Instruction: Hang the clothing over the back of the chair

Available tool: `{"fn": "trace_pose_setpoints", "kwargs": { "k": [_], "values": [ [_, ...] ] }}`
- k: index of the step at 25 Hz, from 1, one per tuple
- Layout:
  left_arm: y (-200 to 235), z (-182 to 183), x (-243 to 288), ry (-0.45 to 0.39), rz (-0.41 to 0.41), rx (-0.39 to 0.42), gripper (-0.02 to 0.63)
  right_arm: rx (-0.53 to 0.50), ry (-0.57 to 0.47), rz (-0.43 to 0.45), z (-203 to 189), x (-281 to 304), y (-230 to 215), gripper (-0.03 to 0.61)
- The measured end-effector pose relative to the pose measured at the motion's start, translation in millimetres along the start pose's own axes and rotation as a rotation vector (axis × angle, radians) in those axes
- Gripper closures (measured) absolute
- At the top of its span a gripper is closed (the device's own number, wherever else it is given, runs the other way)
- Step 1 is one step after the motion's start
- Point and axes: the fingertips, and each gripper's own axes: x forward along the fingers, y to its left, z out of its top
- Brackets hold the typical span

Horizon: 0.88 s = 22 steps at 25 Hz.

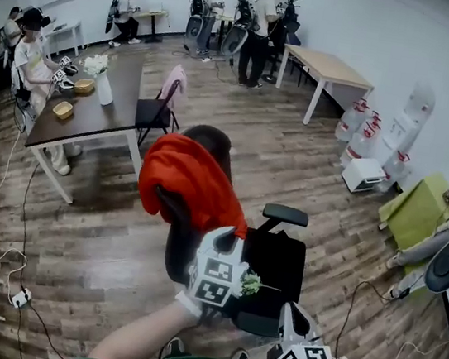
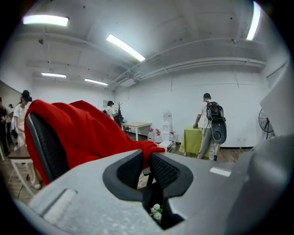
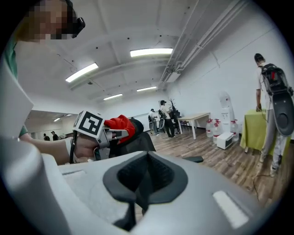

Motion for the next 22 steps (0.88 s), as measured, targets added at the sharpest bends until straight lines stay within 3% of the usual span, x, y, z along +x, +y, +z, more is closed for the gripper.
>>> {"fn": "trace_pose_setpoints", "kwargs": {
  "k": [4, 11, 17, 20, 22],
  "values": [
    [-8, -16, -6, 0.048, 0.093, -0.01, 0.567, -0.005, -0.032, 0.058, 20, -6, -24, 0.584],
    [-13, -32, -17, 0.07, 0.276, -0.014, 0.439, 0.029, -0.029, 0.126, 24, -10, -70, 0.584],
    [-52, -64, -22, 0.172, 0.272, -0.067, 0.403, 0.049, -0.01, 0.188, 21, -9, -100, 0.584],
    [-74, -60, -26, 0.138, 0.254, -0.1, 0.417, 0.044, -0.012, 0.215, 23, -11, -110, 0.584],
    [-87, -52, -34, 0.094, 0.248, -0.116, 0.461, 0.036, -0.01, 0.235, 25, -12, -114, 0.584]
  ]
}}
